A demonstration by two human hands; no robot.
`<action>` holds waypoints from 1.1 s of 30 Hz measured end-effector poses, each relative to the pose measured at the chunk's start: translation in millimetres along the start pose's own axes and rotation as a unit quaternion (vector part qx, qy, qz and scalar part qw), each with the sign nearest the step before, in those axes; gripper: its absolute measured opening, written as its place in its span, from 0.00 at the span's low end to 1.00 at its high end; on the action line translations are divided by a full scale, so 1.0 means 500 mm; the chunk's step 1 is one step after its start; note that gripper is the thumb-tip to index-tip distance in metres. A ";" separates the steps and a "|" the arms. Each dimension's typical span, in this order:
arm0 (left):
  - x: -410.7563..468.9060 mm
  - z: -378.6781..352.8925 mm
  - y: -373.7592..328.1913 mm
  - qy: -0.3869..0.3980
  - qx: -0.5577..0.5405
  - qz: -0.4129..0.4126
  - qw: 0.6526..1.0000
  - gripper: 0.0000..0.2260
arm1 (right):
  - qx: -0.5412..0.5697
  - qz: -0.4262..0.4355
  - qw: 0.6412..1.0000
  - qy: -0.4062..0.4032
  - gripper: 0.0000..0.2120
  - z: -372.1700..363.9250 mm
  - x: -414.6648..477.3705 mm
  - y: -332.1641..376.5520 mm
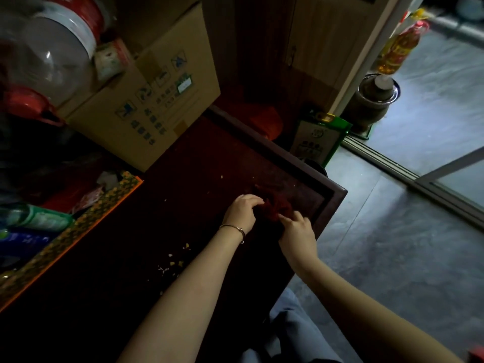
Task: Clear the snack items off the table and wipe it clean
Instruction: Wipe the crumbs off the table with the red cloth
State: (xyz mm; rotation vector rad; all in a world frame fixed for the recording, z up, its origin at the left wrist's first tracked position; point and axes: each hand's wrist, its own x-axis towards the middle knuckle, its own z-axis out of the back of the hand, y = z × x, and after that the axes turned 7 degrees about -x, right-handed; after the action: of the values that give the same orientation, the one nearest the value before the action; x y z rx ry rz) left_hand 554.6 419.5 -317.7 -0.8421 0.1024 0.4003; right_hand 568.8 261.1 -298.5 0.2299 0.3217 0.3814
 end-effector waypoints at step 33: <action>-0.316 0.175 0.204 -0.016 -0.028 0.169 0.985 0.19 | 0.078 0.103 0.981 0.145 0.16 -0.091 -0.209 0.255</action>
State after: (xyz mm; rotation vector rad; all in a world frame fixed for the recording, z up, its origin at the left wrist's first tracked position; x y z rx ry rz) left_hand 363.8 497.3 -292.9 -0.8744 0.2064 0.7371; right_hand 419.3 341.6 -277.4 0.3641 0.6196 0.5970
